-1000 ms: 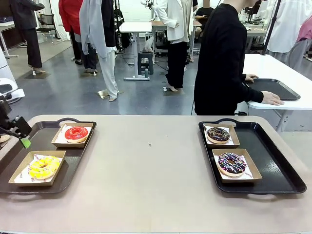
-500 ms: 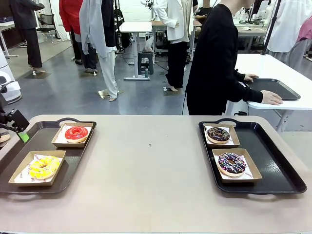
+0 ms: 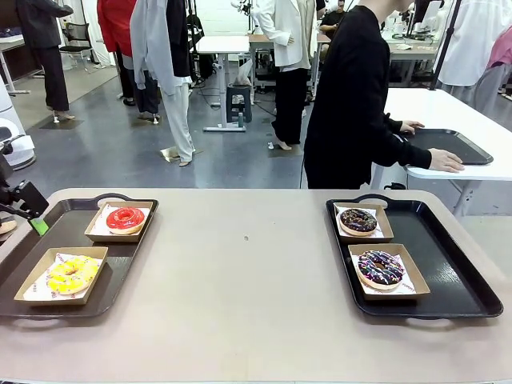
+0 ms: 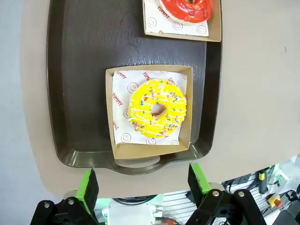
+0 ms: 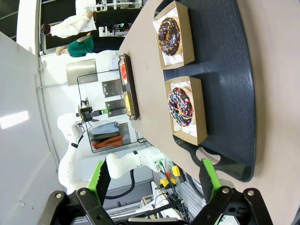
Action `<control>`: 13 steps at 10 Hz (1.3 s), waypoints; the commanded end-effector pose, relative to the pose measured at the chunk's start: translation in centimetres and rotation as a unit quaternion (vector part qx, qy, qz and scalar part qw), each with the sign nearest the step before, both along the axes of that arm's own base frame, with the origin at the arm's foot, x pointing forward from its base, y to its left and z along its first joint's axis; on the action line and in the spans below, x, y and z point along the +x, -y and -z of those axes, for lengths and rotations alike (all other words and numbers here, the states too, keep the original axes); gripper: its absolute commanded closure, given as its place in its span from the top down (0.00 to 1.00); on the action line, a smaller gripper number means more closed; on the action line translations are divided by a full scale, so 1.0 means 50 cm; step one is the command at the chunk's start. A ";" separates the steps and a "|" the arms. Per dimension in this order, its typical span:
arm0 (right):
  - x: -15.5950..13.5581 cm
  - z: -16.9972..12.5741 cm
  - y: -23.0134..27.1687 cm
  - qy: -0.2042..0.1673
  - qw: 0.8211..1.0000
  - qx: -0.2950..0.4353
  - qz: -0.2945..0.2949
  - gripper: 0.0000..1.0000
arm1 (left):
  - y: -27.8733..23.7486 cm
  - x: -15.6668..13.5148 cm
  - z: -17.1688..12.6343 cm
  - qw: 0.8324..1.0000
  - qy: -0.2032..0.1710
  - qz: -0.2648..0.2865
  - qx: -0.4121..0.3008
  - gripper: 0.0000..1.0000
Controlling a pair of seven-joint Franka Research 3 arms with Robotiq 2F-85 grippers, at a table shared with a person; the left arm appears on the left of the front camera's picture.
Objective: Individually package the donuts and arrange them on the tray.
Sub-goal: Place the picked Paper togo box on the Handle tray.
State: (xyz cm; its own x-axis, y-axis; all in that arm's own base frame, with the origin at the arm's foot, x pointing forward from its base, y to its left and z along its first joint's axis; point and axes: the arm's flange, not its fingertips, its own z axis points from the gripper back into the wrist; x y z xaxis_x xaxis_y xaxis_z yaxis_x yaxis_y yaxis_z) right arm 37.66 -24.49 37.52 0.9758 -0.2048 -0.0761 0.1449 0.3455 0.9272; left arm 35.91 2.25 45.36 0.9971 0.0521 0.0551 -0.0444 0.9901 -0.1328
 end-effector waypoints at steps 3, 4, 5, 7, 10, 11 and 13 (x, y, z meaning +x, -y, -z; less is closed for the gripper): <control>-0.004 -0.005 -0.003 -0.001 1.000 0.002 0.003 1.00 | 0.000 -0.006 0.003 1.000 0.000 0.003 0.006 1.00; -0.004 -0.005 -0.003 -0.001 1.000 0.002 0.003 1.00 | 0.000 0.000 0.000 1.000 0.000 0.000 0.000 1.00; -0.004 -0.005 -0.003 -0.001 1.000 0.002 0.003 1.00 | -0.019 -0.043 -0.030 0.995 -0.014 0.054 -0.076 1.00; -0.004 -0.005 -0.003 -0.001 1.000 0.002 0.003 1.00 | -0.092 -0.028 -0.095 0.961 -0.013 0.076 -0.266 1.00; -0.004 -0.005 -0.003 -0.001 1.000 0.002 0.003 1.00 | -0.205 0.024 -0.097 0.862 -0.033 0.051 -0.503 1.00; -0.004 -0.005 -0.003 -0.001 1.000 0.002 0.003 1.00 | -0.235 0.035 -0.085 0.836 -0.040 0.045 -0.546 1.00; -0.004 -0.005 -0.003 -0.001 1.000 0.002 0.003 1.00 | -0.295 0.050 -0.044 0.795 -0.054 0.040 -0.603 1.00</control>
